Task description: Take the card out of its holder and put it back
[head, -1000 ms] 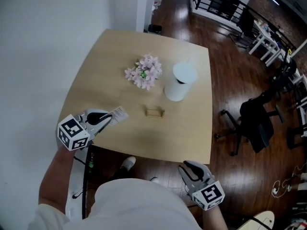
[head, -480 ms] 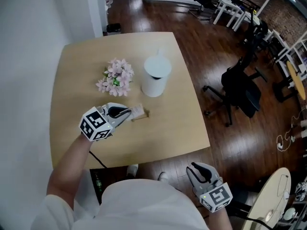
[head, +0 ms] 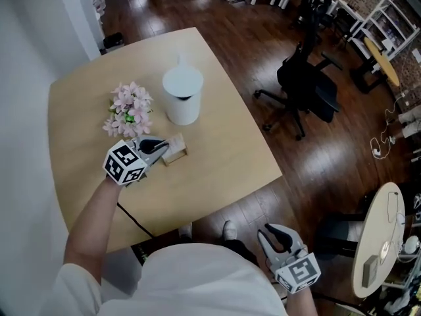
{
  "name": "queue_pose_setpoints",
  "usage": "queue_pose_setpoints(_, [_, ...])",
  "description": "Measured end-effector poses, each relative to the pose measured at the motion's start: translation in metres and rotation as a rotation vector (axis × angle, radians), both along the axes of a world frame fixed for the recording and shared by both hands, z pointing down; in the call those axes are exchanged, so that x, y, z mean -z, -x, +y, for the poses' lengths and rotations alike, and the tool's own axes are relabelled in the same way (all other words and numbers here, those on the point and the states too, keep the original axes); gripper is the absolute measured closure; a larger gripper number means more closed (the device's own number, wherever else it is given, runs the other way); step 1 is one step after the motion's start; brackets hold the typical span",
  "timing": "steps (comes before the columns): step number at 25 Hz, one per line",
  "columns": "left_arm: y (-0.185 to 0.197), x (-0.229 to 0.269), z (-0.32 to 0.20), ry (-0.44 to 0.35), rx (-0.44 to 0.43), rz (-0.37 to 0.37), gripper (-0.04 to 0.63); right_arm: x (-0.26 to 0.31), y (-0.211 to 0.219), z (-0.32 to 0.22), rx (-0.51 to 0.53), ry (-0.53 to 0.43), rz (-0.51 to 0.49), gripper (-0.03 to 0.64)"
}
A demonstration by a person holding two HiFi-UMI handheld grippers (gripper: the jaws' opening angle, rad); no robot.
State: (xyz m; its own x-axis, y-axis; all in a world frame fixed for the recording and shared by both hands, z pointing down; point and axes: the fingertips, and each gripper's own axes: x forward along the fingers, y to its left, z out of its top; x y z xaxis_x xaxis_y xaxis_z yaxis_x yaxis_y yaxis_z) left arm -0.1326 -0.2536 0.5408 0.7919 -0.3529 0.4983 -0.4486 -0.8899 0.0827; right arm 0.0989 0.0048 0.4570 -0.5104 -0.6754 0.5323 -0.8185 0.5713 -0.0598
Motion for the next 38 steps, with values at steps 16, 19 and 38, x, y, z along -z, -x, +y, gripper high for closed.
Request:
queue_pose_setpoints(16, [-0.005,-0.002,-0.006,0.031,-0.033,-0.004,0.580,-0.002,0.001,0.002,-0.041,0.015,-0.009,0.526])
queue_pose_setpoints(19, [-0.003,-0.004,-0.004,0.041,-0.028,-0.003,0.580,-0.002,-0.001,0.001,-0.044,0.016,-0.007,0.526])
queue_pose_setpoints(38, [-0.007,-0.055,-0.001,0.084,-0.053,-0.055,0.578,-0.002,0.004,0.001,-0.053,0.033,0.006,0.526])
